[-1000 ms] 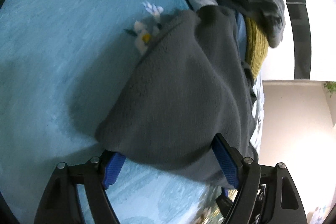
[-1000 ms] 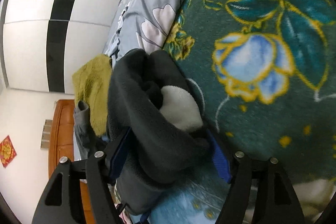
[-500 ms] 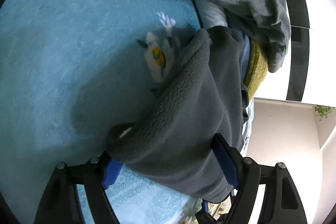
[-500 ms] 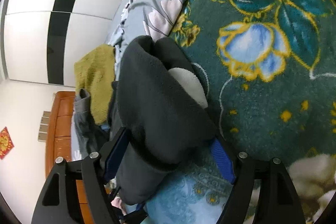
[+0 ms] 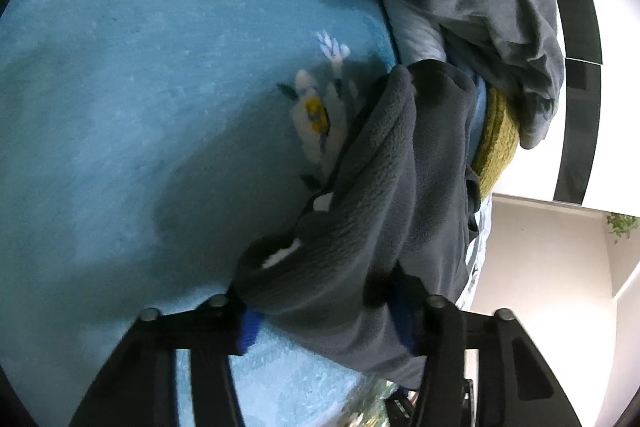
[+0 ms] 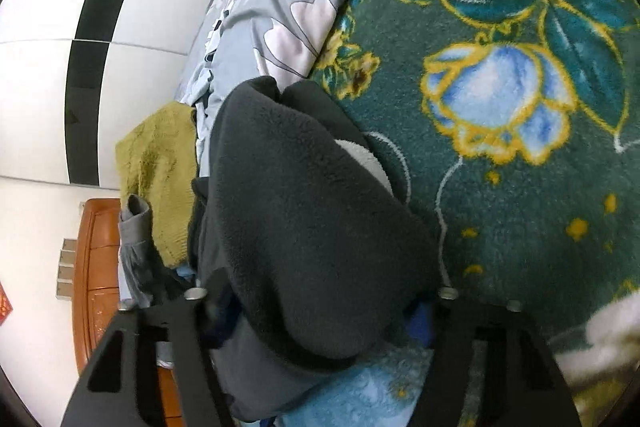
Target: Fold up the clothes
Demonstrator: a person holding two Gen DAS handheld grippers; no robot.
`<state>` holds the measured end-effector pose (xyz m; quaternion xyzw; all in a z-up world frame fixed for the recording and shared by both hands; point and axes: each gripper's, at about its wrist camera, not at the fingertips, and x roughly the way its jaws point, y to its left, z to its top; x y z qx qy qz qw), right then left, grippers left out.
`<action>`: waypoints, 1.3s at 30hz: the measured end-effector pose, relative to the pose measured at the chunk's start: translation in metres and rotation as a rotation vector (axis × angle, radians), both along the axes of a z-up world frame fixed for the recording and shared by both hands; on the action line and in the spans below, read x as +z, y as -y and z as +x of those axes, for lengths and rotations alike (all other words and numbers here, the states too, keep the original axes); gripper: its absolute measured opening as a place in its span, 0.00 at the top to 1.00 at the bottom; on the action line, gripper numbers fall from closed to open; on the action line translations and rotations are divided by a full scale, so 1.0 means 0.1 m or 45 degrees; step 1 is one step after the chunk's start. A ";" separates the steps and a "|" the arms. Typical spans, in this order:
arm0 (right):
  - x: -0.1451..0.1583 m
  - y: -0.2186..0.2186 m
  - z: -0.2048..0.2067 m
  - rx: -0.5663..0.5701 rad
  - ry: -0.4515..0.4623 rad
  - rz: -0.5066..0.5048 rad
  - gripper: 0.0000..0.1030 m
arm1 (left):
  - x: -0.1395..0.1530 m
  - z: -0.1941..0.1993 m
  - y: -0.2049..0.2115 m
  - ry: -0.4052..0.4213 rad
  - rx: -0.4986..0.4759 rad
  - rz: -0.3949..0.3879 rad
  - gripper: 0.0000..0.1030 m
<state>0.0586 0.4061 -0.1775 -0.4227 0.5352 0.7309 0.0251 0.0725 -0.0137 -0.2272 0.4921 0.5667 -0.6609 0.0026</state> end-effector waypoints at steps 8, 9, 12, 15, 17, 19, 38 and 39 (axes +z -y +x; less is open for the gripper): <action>0.39 0.06 0.06 0.079 -0.056 0.001 0.58 | 0.35 0.19 0.12 -0.036 -0.054 -0.091 0.69; 0.44 0.07 0.11 0.094 -0.060 0.004 0.58 | 0.38 0.24 0.20 -0.038 -0.060 -0.101 0.69; 0.50 0.07 0.31 0.130 -0.060 -0.005 0.59 | 0.50 0.38 0.32 -0.028 -0.074 -0.115 0.69; 0.52 0.04 0.57 0.167 -0.049 -0.013 0.59 | 0.50 0.78 0.32 -0.004 -0.075 -0.103 0.69; 0.51 -0.01 0.80 0.185 -0.032 -0.022 0.59 | 0.50 1.10 0.30 0.009 -0.078 -0.087 0.69; 0.48 -0.09 1.04 0.187 -0.016 -0.034 0.59 | 0.48 1.23 0.16 0.020 -0.117 -0.092 0.69; 0.28 -0.63 1.71 0.405 0.028 0.100 0.42 | 0.55 1.16 0.18 0.139 -0.284 -0.261 0.44; 0.31 -0.71 1.74 0.415 0.027 0.137 0.42 | 0.61 1.12 0.18 0.133 -0.309 -0.311 0.44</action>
